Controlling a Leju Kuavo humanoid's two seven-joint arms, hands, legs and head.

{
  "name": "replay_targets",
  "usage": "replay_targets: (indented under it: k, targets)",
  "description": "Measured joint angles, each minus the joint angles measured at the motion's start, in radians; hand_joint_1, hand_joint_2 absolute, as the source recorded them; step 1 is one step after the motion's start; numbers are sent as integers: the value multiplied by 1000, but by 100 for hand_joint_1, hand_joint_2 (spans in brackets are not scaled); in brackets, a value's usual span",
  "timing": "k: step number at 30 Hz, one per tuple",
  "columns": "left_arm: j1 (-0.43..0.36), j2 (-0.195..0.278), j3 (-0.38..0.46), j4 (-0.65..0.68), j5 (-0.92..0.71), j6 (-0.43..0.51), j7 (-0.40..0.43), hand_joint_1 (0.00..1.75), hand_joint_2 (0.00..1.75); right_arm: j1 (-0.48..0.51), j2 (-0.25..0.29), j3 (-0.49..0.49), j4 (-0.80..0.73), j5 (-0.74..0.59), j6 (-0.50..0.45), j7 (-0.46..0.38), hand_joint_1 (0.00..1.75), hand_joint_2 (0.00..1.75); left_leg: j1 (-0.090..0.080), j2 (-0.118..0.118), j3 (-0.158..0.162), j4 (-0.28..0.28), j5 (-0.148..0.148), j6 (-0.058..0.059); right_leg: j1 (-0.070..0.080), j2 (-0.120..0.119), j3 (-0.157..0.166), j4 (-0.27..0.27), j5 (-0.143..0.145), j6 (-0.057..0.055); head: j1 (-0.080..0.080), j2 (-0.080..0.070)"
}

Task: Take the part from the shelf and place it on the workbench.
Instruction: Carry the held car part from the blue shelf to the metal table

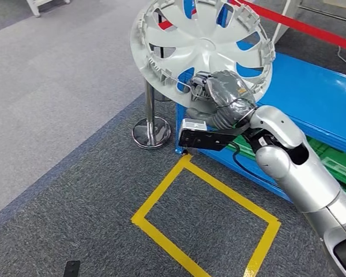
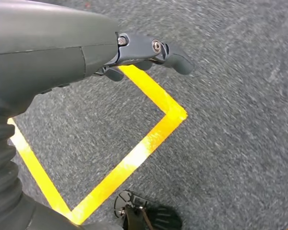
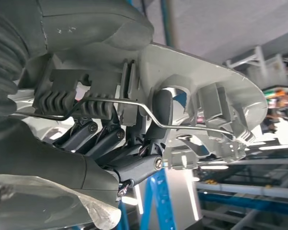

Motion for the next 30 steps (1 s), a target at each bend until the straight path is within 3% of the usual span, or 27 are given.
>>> replay_targets:
  k: [2,4,6,8,10,11,13,15,17,19,21,23,25,26,27,28,30]
  targets:
    - [2,-1,-1,0,0,0,0,0,175,9,0,3,0,-4,-24,5,175,175,5,-23,-12,6,3,-11,0,18,20,-33,-3,-1,0,0]
    - [8,0,-1,0,0,0,1,0,175,24,2,4,0,-6,-51,9,175,175,8,-38,-18,6,5,-20,1,-5,26,-40,-2,-7,1,0]
    - [10,0,-2,0,0,0,2,0,175,40,4,0,-1,-8,-79,12,175,175,4,4,-37,44,-22,-29,0,-31,33,-48,0,-19,-7,0]
    - [9,-1,-2,0,-1,0,2,0,175,61,5,-7,-2,-9,-112,12,175,175,5,71,-88,157,-78,-39,3,-58,37,-51,-1,-29,-15,0]
    - [8,-1,-3,0,-1,0,3,0,175,85,6,-15,-5,-10,-140,8,175,175,11,95,-137,262,-113,-45,6,-86,39,-51,-5,-33,-15,0]
    - [8,-1,-3,0,-1,-1,3,0,175,98,8,-19,-9,-12,-151,6,175,175,12,98,-140,269,-105,-47,7,-98,40,-51,-7,-33,-15,0]
    - [9,-1,-3,0,0,0,3,0,175,125,13,-29,-21,-15,-168,2,175,175,12,114,-92,174,-45,-44,7,-121,46,-51,-12,-31,-16,0]
    - [7,-1,-3,0,0,0,3,0,175,147,19,-41,-33,-15,-180,-5,175,175,1,156,-29,48,1,-35,10,-142,51,-51,-17,-24,-16,0]
    - [4,-1,-3,0,1,0,2,0,175,163,25,-54,-45,-13,-193,-12,175,175,-11,176,-10,3,2,-25,15,-163,53,-52,-21,-15,-16,0]
    - [6,1,-4,0,2,1,2,0,175,175,33,-64,-56,-12,-201,-17,175,175,-10,155,-9,-7,4,-15,14,-180,56,-54,-28,-5,-16,0]
    - [7,4,-4,0,5,1,2,0,175,182,40,-72,-66,-12,-205,-19,175,175,-4,133,-1,-18,9,-3,10,-142,44,-26,-51,3,-13,0]
    - [3,4,-4,0,5,1,2,0,175,187,41,-78,-70,-12,-208,-21,175,175,0,110,3,-22,12,4,7,-82,-7,77,-98,5,-8,0]
    - [0,3,-6,0,5,0,2,0,175,195,42,-82,-71,-10,-210,-25,175,175,0,81,3,-20,11,7,7,-63,-75,195,-130,7,-6,0]
    - [0,3,-6,0,6,0,2,0,175,199,43,-83,-72,-10,-211,-26,175,175,0,65,3,-19,10,7,7,-61,-94,215,-123,7,-6,0]
    - [0,2,-7,0,6,0,2,0,175,202,45,-84,-74,-9,-211,-27,175,175,1,49,4,-16,9,7,7,-59,-95,198,-97,8,-6,0]
    - [0,3,-7,0,6,0,2,0,175,204,47,-85,-76,-10,-211,-28,175,175,2,34,4,-12,8,5,6,-54,-76,146,-58,7,-6,0]
    - [0,3,-8,0,6,0,3,0,175,205,51,-88,-79,-10,-210,-30,175,175,4,6,-1,-1,2,-2,-1,-16,-22,24,-5,6,-6,0]
